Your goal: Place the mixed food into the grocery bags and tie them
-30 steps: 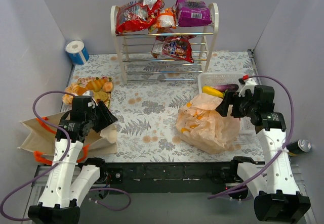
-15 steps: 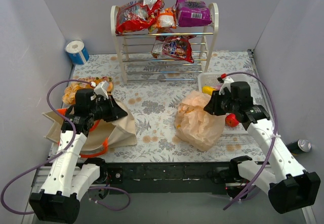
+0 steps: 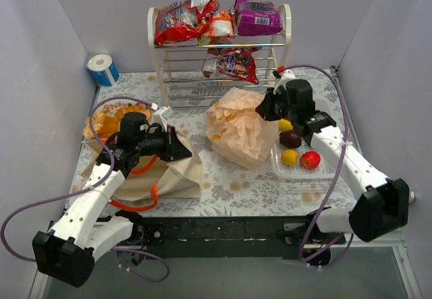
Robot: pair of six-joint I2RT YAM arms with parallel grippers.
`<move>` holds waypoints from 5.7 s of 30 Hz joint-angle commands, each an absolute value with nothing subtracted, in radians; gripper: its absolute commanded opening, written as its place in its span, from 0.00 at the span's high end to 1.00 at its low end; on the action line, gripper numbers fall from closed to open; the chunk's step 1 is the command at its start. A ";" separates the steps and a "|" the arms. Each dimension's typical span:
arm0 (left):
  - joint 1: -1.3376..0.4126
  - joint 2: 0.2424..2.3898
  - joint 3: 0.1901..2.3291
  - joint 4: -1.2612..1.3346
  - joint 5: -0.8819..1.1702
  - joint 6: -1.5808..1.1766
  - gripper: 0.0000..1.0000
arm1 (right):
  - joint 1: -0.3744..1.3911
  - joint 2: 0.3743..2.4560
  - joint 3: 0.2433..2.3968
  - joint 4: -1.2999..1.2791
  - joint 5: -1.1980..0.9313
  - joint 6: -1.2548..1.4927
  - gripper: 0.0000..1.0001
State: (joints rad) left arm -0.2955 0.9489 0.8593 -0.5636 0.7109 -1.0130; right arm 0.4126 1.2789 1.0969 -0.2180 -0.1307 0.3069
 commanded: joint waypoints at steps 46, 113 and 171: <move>-0.750 1.295 1.296 -0.316 0.043 -0.929 0.02 | 0.393 0.919 1.180 -0.586 -0.136 0.226 0.13; -0.359 1.014 0.982 -0.450 -0.057 -0.907 0.68 | 0.449 1.091 1.112 -0.595 0.230 0.238 0.99; -0.316 1.850 2.097 -0.080 -0.009 -0.597 1.00 | 0.451 1.046 1.063 -0.491 -0.048 0.258 0.95</move>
State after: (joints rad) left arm -0.3115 1.9450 2.1212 -0.1097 -0.0341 -0.5850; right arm 0.4492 1.0702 1.0653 -0.5064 -0.0303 0.2588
